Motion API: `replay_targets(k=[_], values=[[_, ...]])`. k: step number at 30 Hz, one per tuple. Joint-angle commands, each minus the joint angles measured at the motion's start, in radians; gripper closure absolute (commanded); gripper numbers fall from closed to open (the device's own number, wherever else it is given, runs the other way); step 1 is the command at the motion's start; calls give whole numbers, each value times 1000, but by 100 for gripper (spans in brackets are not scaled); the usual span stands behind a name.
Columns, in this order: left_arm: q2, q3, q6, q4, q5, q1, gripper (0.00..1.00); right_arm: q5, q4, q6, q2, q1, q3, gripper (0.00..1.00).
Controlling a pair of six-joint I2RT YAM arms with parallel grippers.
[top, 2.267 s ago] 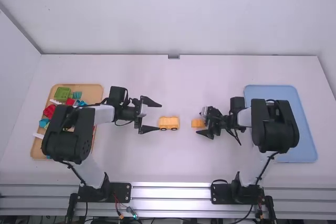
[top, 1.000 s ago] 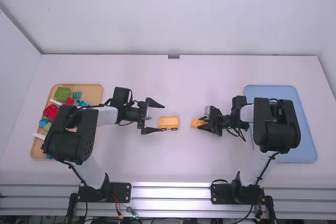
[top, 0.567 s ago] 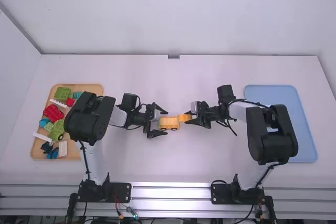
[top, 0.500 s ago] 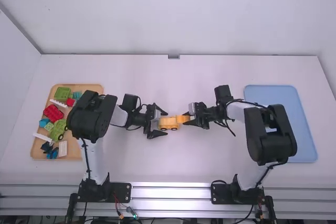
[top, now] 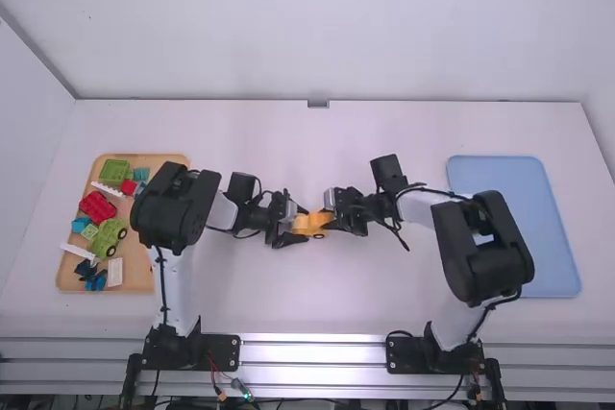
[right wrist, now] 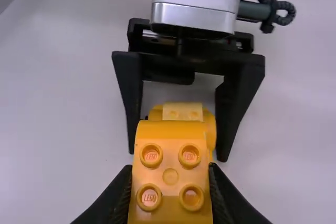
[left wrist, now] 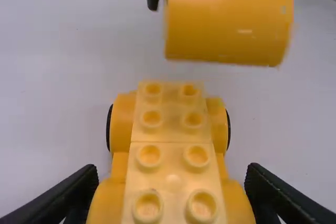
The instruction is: Assemble lego blocks to make yellow taxi
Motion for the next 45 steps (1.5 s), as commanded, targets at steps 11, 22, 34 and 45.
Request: replay_targets(k=[11, 22, 34, 45], values=[[12, -33, -2, 36, -13, -19, 59, 14, 0, 73, -6, 22, 11, 100], [12, -35, -4, 47, -13, -19, 67, 41, 307, 261, -6, 63, -116, 99], [12, -35, -3, 47, -10, -21, 71, 28, 416, 314, 110, 56, -97, 99], [12, -34, -4, 47, -10, -21, 73, 11, 362, 275, 109, 60, -76, 100]])
